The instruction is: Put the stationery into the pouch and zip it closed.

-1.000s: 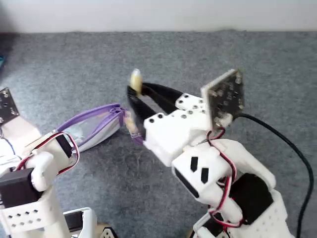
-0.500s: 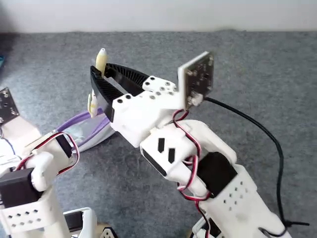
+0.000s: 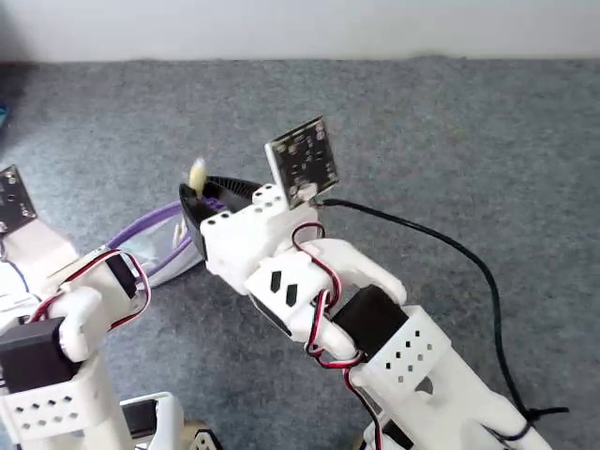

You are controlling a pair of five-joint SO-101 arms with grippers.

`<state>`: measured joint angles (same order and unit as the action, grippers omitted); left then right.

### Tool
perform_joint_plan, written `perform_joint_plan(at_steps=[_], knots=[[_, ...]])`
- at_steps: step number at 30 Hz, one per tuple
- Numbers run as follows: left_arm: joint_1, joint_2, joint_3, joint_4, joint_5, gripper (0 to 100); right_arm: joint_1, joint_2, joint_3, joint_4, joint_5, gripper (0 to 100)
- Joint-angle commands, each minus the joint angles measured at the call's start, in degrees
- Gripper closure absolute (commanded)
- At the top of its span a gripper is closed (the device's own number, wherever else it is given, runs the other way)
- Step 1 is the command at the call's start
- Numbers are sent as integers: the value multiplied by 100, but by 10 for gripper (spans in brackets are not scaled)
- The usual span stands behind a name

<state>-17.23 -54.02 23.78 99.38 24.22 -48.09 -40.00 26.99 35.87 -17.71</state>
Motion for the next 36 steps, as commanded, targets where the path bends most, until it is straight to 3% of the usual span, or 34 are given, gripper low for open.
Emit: perform_joint_plan(at_steps=[1, 5, 11, 17, 22, 27, 33, 36], knots=[[-62, 26, 13, 97, 44, 987, -13, -66, -264, 13, 44, 680], [-62, 26, 13, 97, 44, 987, 136, -66, -826, 382, 202, 703], [-44, 26, 22, 97, 44, 987, 769, -66, -1327, 822, 193, 835], [-35, 26, 22, 97, 44, 987, 646, 4, -1336, 989, 185, 996], [-35, 26, 22, 97, 44, 987, 13, 356, -985, 971, 193, 974], [-35, 26, 22, 97, 44, 987, 4, 356, -1275, 884, 193, 974], [-35, 26, 22, 97, 44, 987, -233, 198, -1495, 1754, 229, 974], [-35, 26, 22, 97, 44, 987, 84, 145, -1266, 1956, 229, 973]])
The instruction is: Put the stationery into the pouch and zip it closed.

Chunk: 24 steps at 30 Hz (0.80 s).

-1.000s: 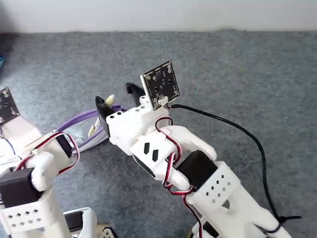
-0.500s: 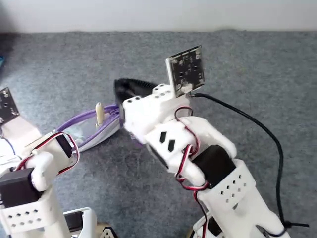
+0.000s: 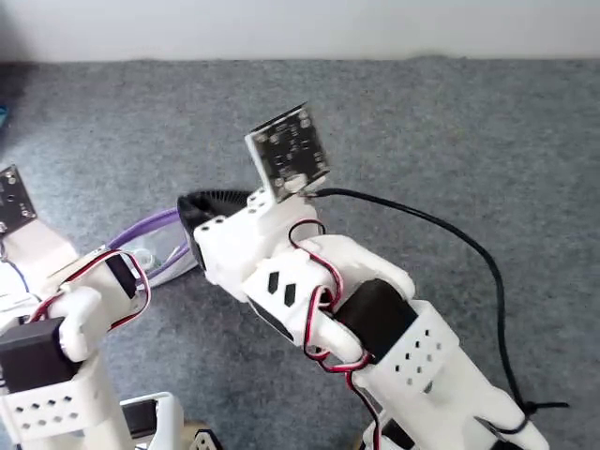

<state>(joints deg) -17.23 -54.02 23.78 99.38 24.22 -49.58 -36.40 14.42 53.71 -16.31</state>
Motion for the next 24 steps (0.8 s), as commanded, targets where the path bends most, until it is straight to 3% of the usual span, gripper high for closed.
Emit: perform_joint_plan(at_steps=[1, 6, 11, 18, 24], knots=[[-35, 26, 22, 97, 44, 987, 400, -224, 35, 180, 88, 973], [-35, 26, 22, 97, 44, 987, 1253, -233, 35, 1376, 475, 973], [-44, 26, 22, 97, 35, 987, 1349, -207, 35, 2905, 1081, 969], [-35, 26, 22, 97, 35, 987, 1103, -163, 316, 2202, 1793, 946], [-35, 26, 22, 97, 35, 987, 514, -163, 862, 1552, 1952, 697]])
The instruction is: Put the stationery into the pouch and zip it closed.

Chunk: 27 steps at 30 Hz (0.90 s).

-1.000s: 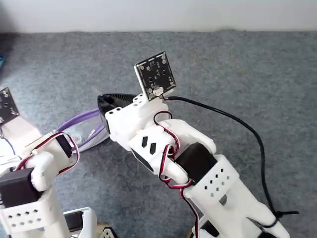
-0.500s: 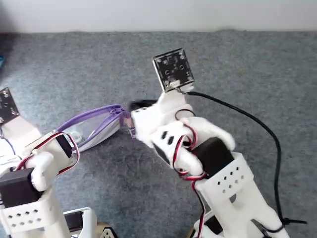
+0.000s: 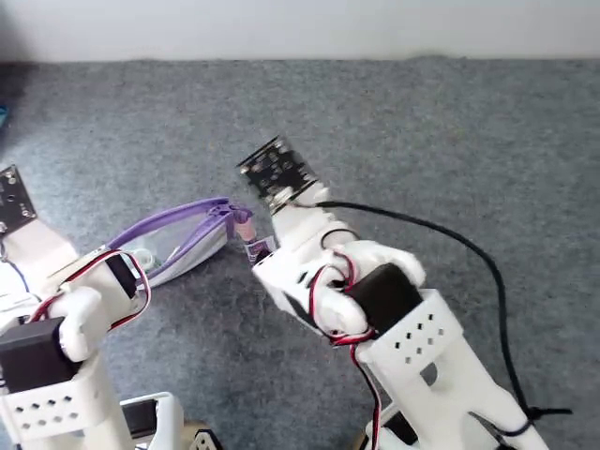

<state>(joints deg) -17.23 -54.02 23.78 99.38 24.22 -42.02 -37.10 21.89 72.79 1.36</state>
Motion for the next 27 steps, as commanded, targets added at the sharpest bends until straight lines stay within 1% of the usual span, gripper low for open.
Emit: perform_joint_plan(at_steps=[1, 3, 5, 12, 18, 27], knots=[[-35, 26, 22, 97, 35, 987, -312, -92, 220, -497, 273, 667], [-35, 26, 22, 97, 35, 987, -356, -84, 448, -866, 396, 656], [-44, 26, 22, 97, 44, 987, -356, -84, 721, -1367, 492, 670], [-35, 26, 22, 97, 44, 987, -356, -84, 1442, -2747, 923, 782], [-35, 26, 22, 97, 44, 987, -347, 57, 1662, -3275, 1257, 801], [-35, 26, 171, 88, 44, 987, 48, 787, 1240, -3266, 1248, 801]])
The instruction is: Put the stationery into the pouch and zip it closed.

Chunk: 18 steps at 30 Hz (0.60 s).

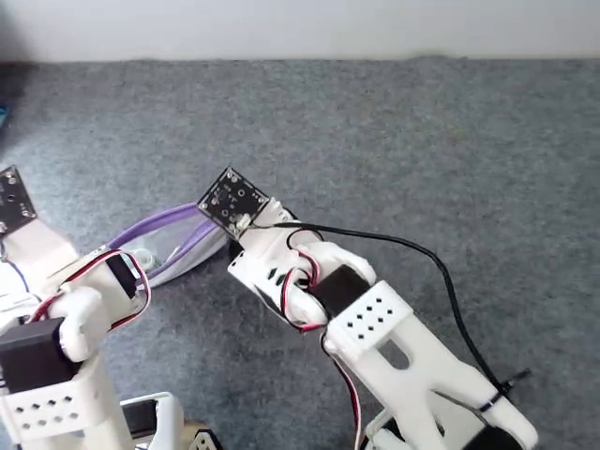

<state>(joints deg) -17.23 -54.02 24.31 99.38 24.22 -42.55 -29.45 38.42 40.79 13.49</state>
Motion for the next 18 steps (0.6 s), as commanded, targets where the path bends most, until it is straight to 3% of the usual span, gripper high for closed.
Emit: perform_joint_plan(at_steps=[1, 8, 15, 18], knots=[[-35, 26, 171, 79, 44, 987, 101, 31, -422, -66, 35, 801], [-35, 26, 215, 18, 44, 987, 101, 31, -431, -66, 35, 808], [-35, 26, 215, 18, 44, 987, 101, -295, -404, -57, 70, 993], [-44, 26, 215, 18, 44, 987, 92, -532, -413, 242, 70, 957]])
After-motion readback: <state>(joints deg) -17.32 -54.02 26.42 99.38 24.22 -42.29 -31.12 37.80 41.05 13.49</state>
